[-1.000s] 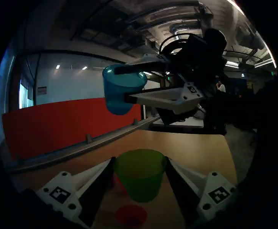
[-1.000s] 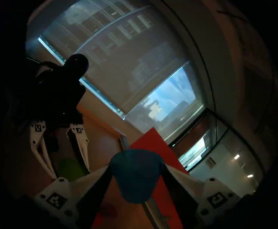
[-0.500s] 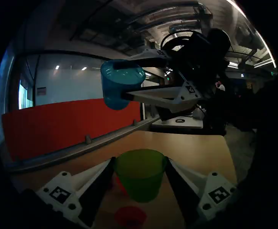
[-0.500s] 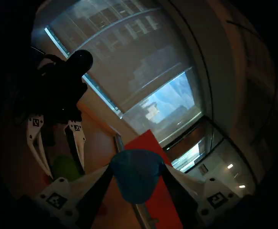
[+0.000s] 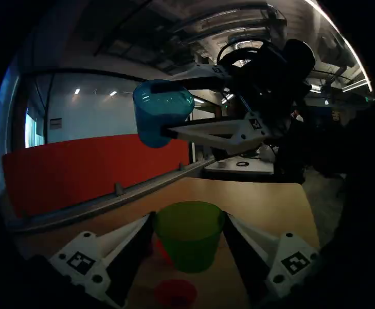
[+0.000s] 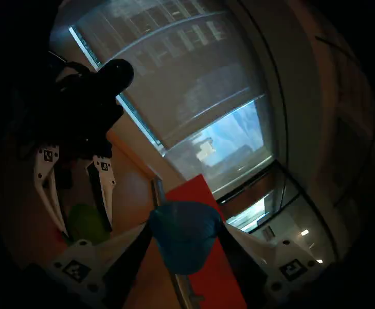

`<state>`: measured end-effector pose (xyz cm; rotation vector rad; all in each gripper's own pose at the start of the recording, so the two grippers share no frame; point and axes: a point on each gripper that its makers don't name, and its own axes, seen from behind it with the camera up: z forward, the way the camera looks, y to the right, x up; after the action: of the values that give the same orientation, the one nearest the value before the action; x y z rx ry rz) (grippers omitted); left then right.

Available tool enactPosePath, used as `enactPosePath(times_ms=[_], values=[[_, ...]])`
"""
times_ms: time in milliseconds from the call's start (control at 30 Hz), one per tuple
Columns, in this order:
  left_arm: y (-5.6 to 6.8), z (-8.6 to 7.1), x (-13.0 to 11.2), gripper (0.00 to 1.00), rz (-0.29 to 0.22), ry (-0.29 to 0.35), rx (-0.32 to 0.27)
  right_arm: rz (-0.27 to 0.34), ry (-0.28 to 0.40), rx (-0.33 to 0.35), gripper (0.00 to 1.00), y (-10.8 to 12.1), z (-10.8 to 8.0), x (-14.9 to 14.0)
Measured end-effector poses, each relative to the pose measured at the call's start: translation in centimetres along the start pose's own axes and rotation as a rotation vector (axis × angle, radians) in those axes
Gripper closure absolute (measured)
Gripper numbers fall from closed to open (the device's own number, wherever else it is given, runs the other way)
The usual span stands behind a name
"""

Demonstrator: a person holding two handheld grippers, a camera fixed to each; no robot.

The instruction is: Pour water

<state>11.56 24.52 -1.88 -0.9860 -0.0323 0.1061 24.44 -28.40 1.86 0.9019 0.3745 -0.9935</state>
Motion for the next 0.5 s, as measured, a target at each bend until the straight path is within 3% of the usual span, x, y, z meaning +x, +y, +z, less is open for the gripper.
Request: enactPosePath(times_ms=[500], values=[[-0.03,0.17,0.04,0.1,0.0,0.002,-0.002,-0.028,-0.001,-0.005,0.09,0.3,0.16,0.08]])
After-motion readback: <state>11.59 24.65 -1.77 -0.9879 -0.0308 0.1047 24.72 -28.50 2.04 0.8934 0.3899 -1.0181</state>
